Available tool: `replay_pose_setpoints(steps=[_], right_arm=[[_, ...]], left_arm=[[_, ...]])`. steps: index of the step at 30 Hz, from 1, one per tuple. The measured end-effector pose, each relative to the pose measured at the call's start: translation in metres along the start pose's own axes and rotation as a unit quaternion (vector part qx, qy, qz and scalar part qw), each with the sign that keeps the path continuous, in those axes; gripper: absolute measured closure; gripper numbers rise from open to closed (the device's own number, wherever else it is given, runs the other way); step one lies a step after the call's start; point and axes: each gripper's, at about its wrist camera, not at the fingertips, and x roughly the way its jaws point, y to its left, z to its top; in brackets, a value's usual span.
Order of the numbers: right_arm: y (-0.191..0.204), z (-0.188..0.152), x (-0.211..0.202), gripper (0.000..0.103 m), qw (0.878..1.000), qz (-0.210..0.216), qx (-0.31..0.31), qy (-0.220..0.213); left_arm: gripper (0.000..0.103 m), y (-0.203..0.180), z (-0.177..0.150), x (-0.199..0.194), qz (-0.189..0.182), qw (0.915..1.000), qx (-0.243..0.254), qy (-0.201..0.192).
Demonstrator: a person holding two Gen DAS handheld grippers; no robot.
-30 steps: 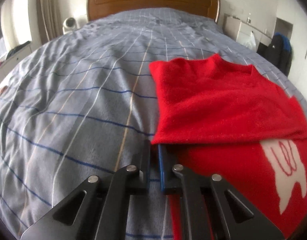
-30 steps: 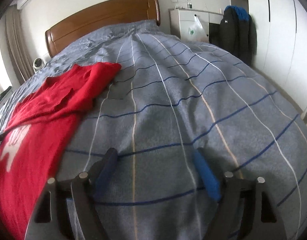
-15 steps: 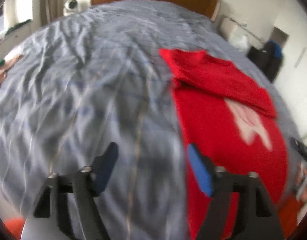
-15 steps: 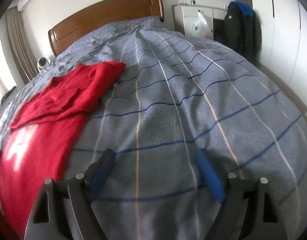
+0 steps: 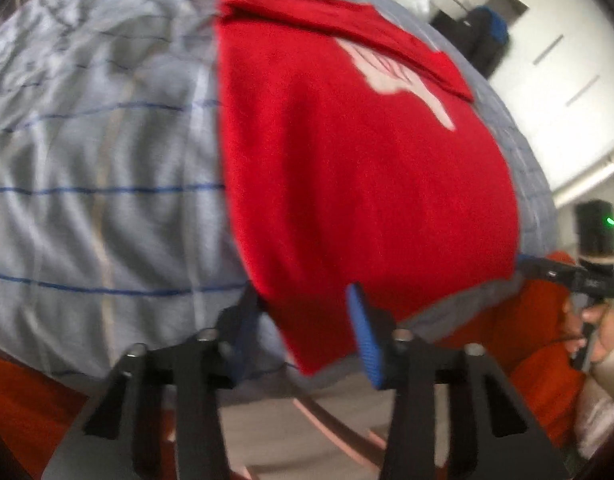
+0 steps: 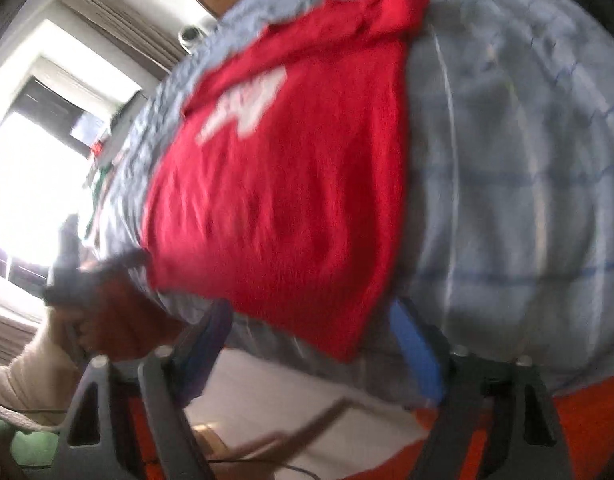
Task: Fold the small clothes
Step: 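Grasp the sweater hem with both grippers and fold it up toward the collar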
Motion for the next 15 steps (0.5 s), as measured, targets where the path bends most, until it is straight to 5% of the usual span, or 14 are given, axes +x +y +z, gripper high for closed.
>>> replay_pose_setpoints(steps=[3,4,5,7,8,15], right_arm=[[-0.003,-0.002,0.015,0.033,0.999,0.018,0.027,0.016],[-0.003,-0.001,0.017,0.038,0.999,0.019,0.027,0.014],[-0.005,0.001,0.018,0.045,0.999,0.017,0.028,0.012],[-0.012,0.001,0.018,0.092,0.999,0.005,0.034,0.013],[-0.015,0.001,0.015,0.098,0.999,0.008,0.042,0.014],[-0.009,0.016,-0.042,0.098,0.995,0.049,0.055,-0.065]], left_arm=[[0.085,-0.003,-0.003,0.015,0.001,0.9997,-0.004,0.025],[0.097,0.000,-0.003,0.017,-0.006,0.9994,-0.013,0.032],[0.099,0.002,-0.002,0.017,-0.015,0.9990,-0.026,0.034],[0.100,0.006,-0.004,0.011,-0.033,0.9980,-0.044,0.030],[0.100,0.007,-0.006,0.005,-0.040,0.9977,-0.050,0.024],[0.100,0.003,0.017,-0.054,-0.113,0.9881,-0.077,-0.069]])
